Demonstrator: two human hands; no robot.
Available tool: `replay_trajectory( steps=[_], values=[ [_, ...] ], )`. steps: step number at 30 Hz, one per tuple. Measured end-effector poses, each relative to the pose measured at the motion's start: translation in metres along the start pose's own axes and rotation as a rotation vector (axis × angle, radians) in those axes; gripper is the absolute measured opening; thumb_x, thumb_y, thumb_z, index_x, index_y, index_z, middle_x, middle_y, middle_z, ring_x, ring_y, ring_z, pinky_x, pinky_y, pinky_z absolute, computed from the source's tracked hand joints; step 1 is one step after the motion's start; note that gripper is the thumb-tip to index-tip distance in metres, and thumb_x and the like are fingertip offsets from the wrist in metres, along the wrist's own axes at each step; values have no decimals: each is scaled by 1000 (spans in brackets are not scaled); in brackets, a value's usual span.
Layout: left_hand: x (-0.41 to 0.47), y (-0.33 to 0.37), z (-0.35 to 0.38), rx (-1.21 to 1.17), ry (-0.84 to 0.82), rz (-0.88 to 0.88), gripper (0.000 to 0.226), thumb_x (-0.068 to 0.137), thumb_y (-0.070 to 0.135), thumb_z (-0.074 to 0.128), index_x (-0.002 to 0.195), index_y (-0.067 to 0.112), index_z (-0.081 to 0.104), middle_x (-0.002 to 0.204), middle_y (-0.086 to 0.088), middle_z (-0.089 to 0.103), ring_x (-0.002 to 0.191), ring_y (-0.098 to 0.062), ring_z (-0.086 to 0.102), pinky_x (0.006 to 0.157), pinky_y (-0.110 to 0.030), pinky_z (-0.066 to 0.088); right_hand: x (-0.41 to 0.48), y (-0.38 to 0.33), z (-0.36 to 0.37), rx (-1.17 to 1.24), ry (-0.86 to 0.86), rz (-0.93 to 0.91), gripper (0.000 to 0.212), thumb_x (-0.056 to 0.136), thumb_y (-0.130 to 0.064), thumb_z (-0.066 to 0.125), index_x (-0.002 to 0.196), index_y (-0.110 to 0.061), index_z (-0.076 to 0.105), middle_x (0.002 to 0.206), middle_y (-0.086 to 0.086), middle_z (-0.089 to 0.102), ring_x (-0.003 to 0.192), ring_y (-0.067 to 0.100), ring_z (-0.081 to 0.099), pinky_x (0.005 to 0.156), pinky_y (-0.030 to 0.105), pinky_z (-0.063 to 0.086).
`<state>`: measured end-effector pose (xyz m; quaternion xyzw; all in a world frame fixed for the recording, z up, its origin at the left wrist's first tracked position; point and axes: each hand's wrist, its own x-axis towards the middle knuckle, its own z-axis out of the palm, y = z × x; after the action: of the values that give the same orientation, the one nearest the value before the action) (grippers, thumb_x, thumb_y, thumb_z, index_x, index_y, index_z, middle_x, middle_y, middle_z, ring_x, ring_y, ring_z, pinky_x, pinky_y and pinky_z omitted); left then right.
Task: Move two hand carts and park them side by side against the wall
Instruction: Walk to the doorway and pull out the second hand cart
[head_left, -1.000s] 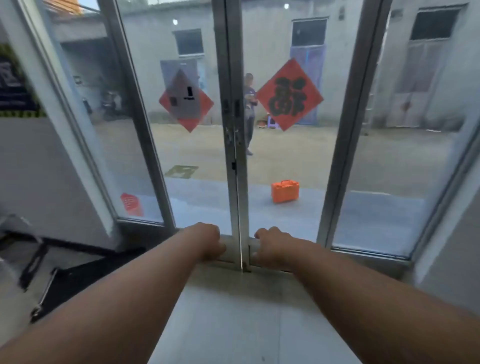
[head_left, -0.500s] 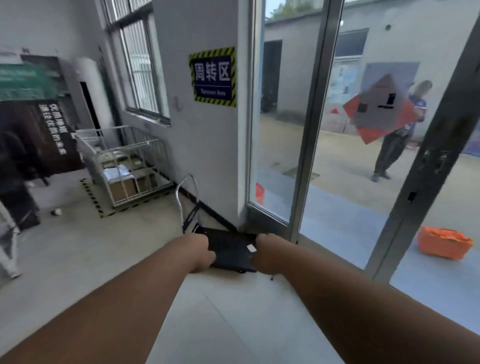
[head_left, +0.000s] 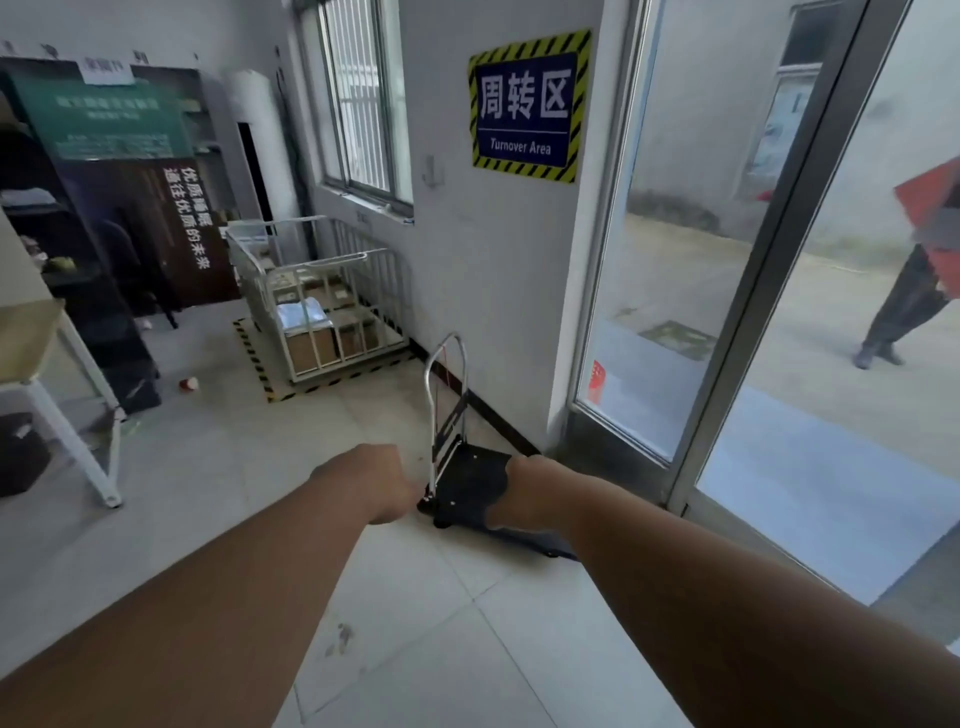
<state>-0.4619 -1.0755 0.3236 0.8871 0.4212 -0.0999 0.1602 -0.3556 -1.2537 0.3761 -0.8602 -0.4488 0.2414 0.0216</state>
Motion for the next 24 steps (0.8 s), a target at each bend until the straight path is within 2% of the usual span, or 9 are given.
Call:
replay_trajectory(
  steps=[3, 6, 8, 10, 14, 18, 21, 24],
  values=[
    [39, 2, -10, 7, 1, -5, 62, 98, 57, 58, 148, 20, 57, 147, -8, 59, 125, -30, 60, 105, -42, 53, 59, 3, -9, 7, 4, -30, 52, 101, -32, 61, 143, -2, 53, 138, 20, 58, 129, 36, 56, 102, 39, 46],
    [77, -3, -24, 32, 5, -19, 59, 97, 57, 56, 143, 22, 60, 143, -6, 62, 121, -28, 61, 103, -42, 54, 133, 5, -17, 81, -5, 10, 58, 86, -41, 77, 132, -9, 63, 112, 8, 63, 106, 27, 60, 86, 36, 50],
    [105, -12, -37, 57, 33, -36, 57, 98, 57, 55, 145, 24, 60, 144, -5, 62, 123, -28, 61, 102, -41, 54, 182, -2, -24, 106, 6, 0, 54, 79, -43, 80, 122, -13, 67, 106, 4, 67, 95, 23, 62, 79, 34, 50],
    [128, -26, -50, 68, 37, -46, 58, 98, 57, 55, 147, 26, 58, 147, -4, 60, 127, -28, 60, 103, -41, 53, 225, -14, -30, 92, 7, -31, 56, 72, -48, 79, 118, -17, 70, 111, 5, 71, 93, 21, 64, 80, 34, 55],
    [181, -64, -66, 61, 6, -56, 60, 97, 55, 56, 150, 28, 56, 150, -2, 60, 129, -27, 60, 107, -43, 51, 293, -50, -36, 79, -14, -41, 65, 72, -50, 79, 125, -15, 65, 121, 9, 68, 102, 27, 63, 88, 37, 56],
    [244, -114, -82, 33, 23, -33, 57, 98, 56, 56, 150, 33, 55, 150, 3, 61, 130, -23, 60, 108, -42, 50, 359, -88, -40, 116, -49, -22, 78, 79, -46, 80, 142, -10, 51, 140, 13, 56, 121, 32, 59, 88, 36, 50],
    [297, -155, -97, 34, 0, -13, 57, 98, 55, 57, 150, 33, 54, 150, 3, 61, 130, -23, 60, 108, -43, 51, 411, -123, -44, 145, -59, 1, 88, 81, -46, 79, 152, -10, 42, 152, 15, 48, 132, 35, 54, 103, 42, 51],
    [353, -191, -114, 54, -24, 10, 59, 98, 55, 57, 153, 32, 52, 152, 3, 59, 132, -23, 59, 109, -43, 50, 458, -155, -52, 132, -47, 41, 89, 83, -47, 78, 154, -11, 40, 154, 15, 48, 135, 35, 53, 107, 44, 50]
  ],
)
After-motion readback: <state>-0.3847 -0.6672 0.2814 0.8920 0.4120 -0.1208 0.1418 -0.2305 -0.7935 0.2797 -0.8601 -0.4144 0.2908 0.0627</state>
